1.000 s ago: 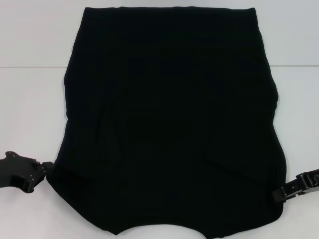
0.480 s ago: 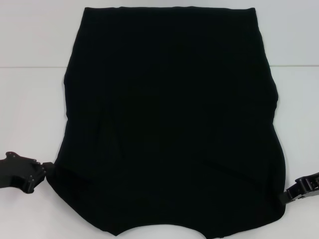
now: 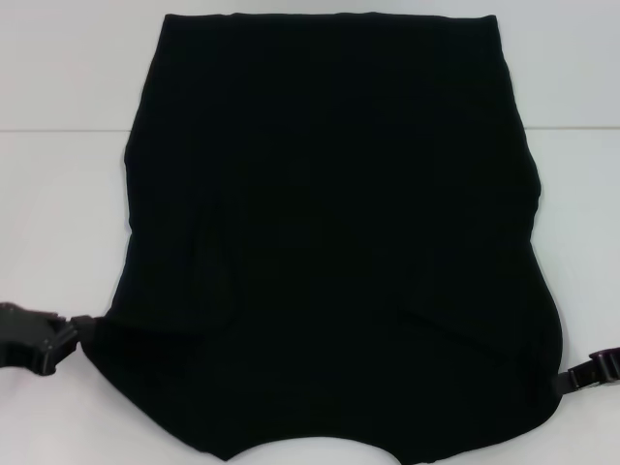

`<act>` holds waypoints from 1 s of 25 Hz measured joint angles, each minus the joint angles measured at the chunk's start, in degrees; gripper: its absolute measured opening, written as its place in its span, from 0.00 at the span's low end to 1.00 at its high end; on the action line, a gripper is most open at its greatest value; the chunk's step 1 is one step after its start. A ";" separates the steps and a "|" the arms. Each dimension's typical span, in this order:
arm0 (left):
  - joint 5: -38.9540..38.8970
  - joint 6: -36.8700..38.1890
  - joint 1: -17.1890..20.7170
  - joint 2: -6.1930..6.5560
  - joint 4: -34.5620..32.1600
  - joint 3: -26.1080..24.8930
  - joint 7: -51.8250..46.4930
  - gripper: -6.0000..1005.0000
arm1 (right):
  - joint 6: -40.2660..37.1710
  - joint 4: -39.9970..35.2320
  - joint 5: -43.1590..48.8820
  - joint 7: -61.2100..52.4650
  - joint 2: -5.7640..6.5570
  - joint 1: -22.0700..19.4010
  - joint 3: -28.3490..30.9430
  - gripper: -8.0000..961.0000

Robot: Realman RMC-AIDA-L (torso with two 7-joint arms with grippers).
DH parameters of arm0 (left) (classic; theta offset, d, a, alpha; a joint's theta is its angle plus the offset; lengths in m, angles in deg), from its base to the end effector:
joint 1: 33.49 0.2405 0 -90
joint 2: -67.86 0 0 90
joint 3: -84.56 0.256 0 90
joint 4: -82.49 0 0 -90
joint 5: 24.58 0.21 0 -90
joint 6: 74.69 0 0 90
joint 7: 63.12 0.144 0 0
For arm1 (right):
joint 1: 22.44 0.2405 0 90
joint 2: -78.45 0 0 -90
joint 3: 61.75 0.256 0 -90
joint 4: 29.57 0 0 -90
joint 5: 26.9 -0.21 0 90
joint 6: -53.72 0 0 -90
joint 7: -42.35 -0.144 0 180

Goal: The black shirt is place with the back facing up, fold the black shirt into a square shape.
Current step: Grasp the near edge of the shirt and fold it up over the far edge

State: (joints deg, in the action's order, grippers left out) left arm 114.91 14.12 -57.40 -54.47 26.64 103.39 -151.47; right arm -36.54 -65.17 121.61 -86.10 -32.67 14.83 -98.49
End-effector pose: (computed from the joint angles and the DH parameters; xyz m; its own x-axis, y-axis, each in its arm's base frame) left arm -0.3476 0.2915 0.0575 0.7260 0.5856 0.3607 0.6877 -0.6124 -0.3899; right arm 0.3171 0.3336 0.0357 0.3317 -0.9422 -0.0474 -0.9363 -0.3227 -0.1382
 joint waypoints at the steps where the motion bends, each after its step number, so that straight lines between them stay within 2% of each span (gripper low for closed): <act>1: 0.00 1.01 0.32 0.05 -0.01 -0.94 -0.85 0.01 | -0.08 0.03 -0.05 1.52 -0.04 -0.63 1.52 0.05; 7: -0.04 6.14 3.09 -0.13 0.32 -5.31 -1.84 0.01 | -1.52 0.73 -1.27 12.18 -0.22 -5.01 9.61 0.05; 15: -0.38 12.47 6.07 -0.61 0.39 -8.87 0.40 0.01 | -3.82 2.50 -4.11 21.53 -0.09 -10.27 13.17 0.05; 25: -0.07 21.45 9.25 -0.38 0.18 -14.27 3.55 0.01 | -8.76 2.96 -4.19 29.72 0.31 -15.79 18.90 0.05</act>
State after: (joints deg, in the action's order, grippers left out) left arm 114.84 35.57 -48.15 -54.86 26.82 89.12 -147.92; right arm -45.31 -62.21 117.42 -56.38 -32.37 -0.96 -79.59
